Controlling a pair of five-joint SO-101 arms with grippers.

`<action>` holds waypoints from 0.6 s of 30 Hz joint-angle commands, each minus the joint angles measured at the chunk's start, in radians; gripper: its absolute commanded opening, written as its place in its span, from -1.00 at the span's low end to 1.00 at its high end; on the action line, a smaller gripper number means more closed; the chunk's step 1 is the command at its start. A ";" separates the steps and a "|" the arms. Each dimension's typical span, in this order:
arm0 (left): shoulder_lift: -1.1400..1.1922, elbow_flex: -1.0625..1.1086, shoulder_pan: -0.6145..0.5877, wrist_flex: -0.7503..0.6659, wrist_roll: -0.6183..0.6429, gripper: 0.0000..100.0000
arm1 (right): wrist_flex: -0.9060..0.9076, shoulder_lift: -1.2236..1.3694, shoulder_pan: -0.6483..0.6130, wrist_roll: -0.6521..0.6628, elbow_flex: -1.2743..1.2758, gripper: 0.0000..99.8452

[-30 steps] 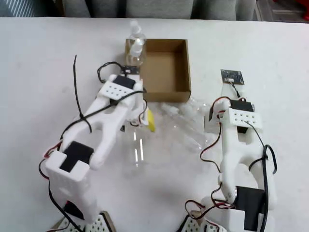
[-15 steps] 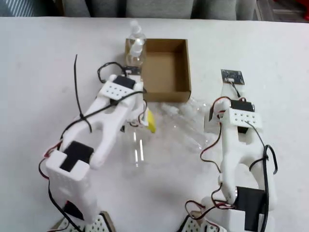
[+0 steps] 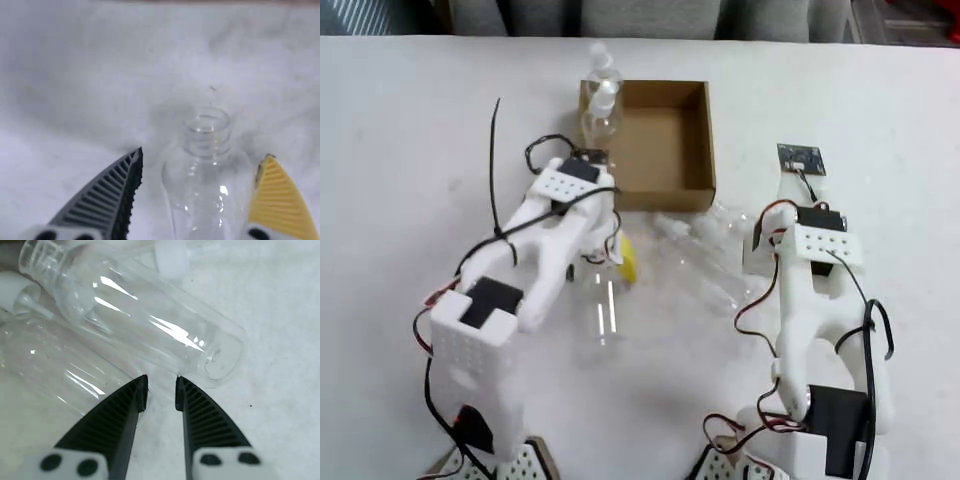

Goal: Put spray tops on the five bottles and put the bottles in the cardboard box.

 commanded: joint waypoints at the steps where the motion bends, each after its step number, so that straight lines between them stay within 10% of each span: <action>1: -0.067 -0.040 -0.013 -0.002 -0.005 -0.30 | -0.015 -0.044 0.010 0.008 -0.003 -0.86; 13: -0.094 -0.018 0.002 -0.011 0.034 -0.31 | -0.056 -0.044 0.008 0.006 0.018 -0.86; 18: -0.094 -0.018 0.022 -0.015 0.043 -0.73 | -0.056 -0.044 0.008 0.006 0.018 -0.86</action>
